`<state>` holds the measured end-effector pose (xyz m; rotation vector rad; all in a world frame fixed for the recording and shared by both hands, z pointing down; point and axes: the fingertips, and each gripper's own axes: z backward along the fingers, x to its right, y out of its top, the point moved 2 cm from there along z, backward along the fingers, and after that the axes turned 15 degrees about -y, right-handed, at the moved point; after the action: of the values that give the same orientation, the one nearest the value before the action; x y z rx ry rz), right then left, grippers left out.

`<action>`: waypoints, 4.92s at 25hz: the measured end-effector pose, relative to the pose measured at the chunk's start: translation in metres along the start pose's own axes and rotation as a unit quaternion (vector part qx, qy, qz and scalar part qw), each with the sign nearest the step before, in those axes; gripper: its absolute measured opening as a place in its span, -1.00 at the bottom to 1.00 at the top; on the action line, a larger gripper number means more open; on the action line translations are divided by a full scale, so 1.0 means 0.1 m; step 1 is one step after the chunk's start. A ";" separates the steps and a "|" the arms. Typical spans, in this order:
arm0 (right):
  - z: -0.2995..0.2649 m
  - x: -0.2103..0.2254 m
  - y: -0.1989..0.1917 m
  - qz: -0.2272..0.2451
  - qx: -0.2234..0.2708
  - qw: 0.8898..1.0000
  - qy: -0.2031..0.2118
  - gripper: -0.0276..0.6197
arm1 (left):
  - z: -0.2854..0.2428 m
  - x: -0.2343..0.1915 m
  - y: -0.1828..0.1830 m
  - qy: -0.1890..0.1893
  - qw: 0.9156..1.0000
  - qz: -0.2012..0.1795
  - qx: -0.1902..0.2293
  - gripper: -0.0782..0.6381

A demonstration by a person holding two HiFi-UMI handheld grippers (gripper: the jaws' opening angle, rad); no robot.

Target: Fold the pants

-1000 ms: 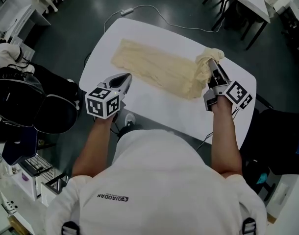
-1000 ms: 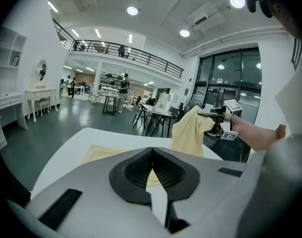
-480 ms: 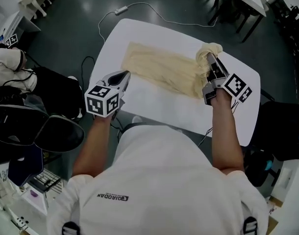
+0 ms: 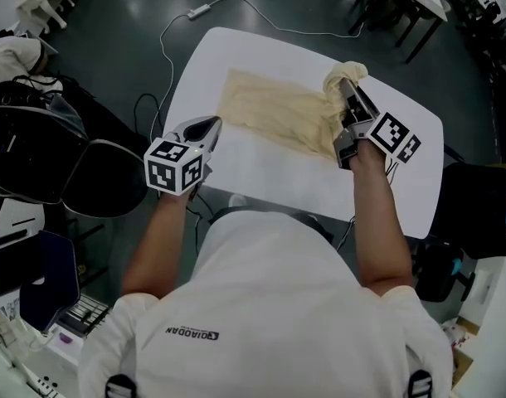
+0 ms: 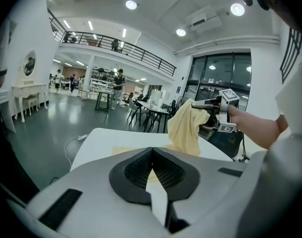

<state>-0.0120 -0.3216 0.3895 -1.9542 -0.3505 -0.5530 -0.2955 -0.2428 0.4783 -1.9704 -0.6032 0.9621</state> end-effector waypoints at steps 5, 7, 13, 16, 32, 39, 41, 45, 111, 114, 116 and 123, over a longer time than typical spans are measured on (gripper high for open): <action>-0.37 -0.20 -0.36 0.019 -0.030 0.999 -0.018 -0.66 | 0.07 -0.16 -0.08 0.000 1.000 0.011 -0.005 -0.70; -0.52 -0.26 -0.52 0.030 -0.046 0.998 -0.027 -0.66 | 0.08 -0.20 -0.12 -0.001 1.000 0.012 -0.010 -0.70; -1.00 -0.39 -1.04 0.077 -0.103 0.991 -0.045 -0.65 | 0.14 -0.36 -0.21 0.011 1.000 0.017 -0.016 -0.70; -1.23 -0.42 -1.29 0.106 -0.135 0.984 -0.049 -0.65 | 0.17 -0.40 -0.28 0.020 0.999 0.022 -0.020 -0.70; -2.32 -0.45 -2.57 0.215 -0.267 0.933 -0.105 -0.62 | 0.33 -0.69 -0.60 0.036 0.995 0.077 -0.049 -0.70; -2.52 -0.42 -2.88 0.251 -0.295 0.916 -0.102 -0.60 | 0.47 -0.85 -0.78 0.056 0.992 0.102 -0.051 -0.70; -2.54 -0.43 -2.90 0.272 -0.298 0.910 -0.097 -0.59 | 0.48 -0.86 -0.80 0.058 0.992 0.104 -0.052 -0.70; -2.52 -0.51 -2.92 0.311 -0.317 0.893 -0.069 -0.40 | 0.44 -0.86 -0.77 0.057 0.992 0.101 -0.054 -0.70; -0.65 2.97 -1.75 -0.009 -0.251 0.951 -0.178 -0.31 | -1.30 0.22 -0.58 -0.011 0.991 0.051 -0.121 -0.70; -0.62 2.95 -1.75 -0.022 -0.256 0.951 -0.171 -0.66 | -1.29 0.20 -0.53 -0.012 0.992 0.058 -0.109 -0.70; -0.60 2.90 -1.72 -0.031 -0.249 0.955 -0.162 -0.77 | -1.25 0.15 -0.47 -0.010 0.993 0.060 -0.101 -0.70; -0.54 2.67 -1.52 0.020 -0.221 0.964 -0.149 -0.78 | -1.10 -0.01 -0.41 0.000 0.994 0.059 -0.089 -0.70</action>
<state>0.1312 -0.3055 0.6661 -2.4818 -0.3994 -0.3248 -0.2093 -0.2744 0.5520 -2.1845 -0.5955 1.0086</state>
